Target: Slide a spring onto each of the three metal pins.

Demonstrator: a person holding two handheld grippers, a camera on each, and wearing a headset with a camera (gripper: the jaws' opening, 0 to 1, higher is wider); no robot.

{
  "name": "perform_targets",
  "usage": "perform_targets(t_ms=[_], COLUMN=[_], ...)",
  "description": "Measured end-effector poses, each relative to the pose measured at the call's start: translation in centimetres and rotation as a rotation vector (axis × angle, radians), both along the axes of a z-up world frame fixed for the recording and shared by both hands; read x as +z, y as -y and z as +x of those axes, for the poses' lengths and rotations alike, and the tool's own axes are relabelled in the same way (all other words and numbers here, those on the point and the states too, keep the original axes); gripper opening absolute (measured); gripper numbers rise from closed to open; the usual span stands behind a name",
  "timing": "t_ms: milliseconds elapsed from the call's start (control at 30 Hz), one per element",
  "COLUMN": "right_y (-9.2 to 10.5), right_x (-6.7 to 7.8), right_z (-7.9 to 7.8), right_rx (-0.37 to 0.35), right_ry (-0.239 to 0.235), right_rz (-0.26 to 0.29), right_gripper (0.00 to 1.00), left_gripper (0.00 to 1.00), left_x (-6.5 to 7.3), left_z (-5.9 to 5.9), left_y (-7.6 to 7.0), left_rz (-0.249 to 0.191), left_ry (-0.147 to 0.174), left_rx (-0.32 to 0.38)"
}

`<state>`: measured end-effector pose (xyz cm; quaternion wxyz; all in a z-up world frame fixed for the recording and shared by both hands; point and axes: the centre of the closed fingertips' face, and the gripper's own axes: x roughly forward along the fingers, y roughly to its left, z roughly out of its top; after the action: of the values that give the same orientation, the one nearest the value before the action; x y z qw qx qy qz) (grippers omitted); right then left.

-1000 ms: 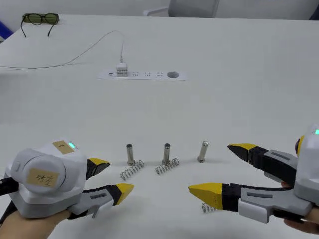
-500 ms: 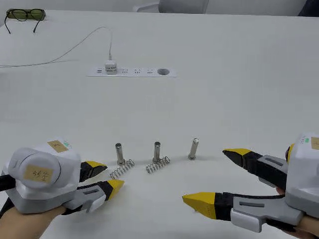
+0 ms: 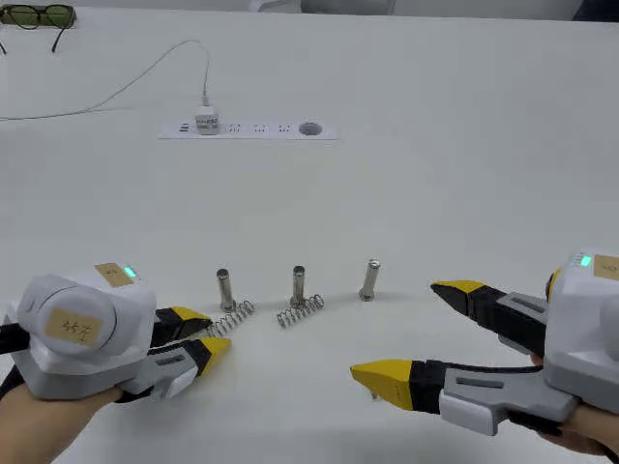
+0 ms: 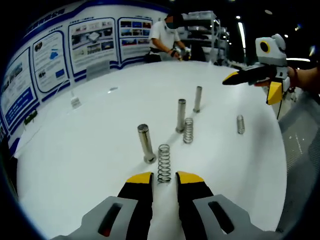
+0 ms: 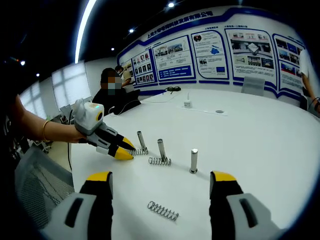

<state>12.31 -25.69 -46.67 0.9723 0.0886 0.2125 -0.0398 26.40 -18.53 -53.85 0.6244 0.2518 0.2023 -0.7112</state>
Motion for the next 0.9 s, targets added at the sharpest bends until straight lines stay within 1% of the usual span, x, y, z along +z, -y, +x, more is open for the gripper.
perform_targets(t_ms=[67, 167, 267, 333, 500, 533, 600, 667, 700, 767, 900], right_y=[0.0, 0.0, 0.1, 0.1, 0.1, 0.2, 0.3, 0.4, 0.5, 0.5, 0.5], right_x=[0.2, 0.5, 0.5, 0.4, 0.4, 0.4, 0.5, 0.7, 0.9, 1.1, 1.7], right_z=[0.0, 0.0, 0.0, -0.1, -0.2, -0.2, -0.2, -0.2, -0.2, -0.1, 0.2], right_rx=[-0.003, -0.006, -0.010, -0.010, -0.016, -0.021, -0.032, -0.040, -0.044, -0.047, -0.052], right_ry=[0.003, 0.009, 0.010, 0.008, 0.007, 0.009, 0.012, 0.019, 0.021, 0.027, 0.048], right_rz=[0.000, -0.001, -0.001, 0.002, 0.006, 0.007, 0.016, 0.021, 0.021, 0.022, 0.037], right_gripper=[0.80, 0.80, 0.80, 0.80, 0.79, 0.79, 0.78, 0.77, 0.77, 0.76, 0.75], left_gripper=[0.17, 0.12, 0.11, 0.11, 0.10, 0.10, 0.10, 0.10, 0.10, 0.10, 0.10], left_x=[0.1, 0.2, 0.2, 0.2, 0.2, 0.2, 0.3, 0.4, 0.5, 1.0, 2.4], left_z=[-0.2, -0.3, -0.3, -0.3, -0.2, -0.3, -0.5, -0.7, -0.9, -1.3, -2.1], left_y=[0.1, 0.3, 0.3, 0.3, 0.2, 0.1, 0.1, -0.1, -0.2, -0.3, -0.4], left_rz=[0.002, 0.006, 0.016, 0.023, 0.029, 0.033, 0.022, 0.016, 0.009, -0.011, -0.064], left_ry=[0.001, 0.008, 0.005, 0.009, -0.003, -0.014, -0.051, -0.054, -0.061, -0.079, -0.120], left_rx=[-0.009, -0.023, -0.019, -0.020, -0.008, -0.002, 0.015, 0.017, 0.024, 0.032, 0.048])
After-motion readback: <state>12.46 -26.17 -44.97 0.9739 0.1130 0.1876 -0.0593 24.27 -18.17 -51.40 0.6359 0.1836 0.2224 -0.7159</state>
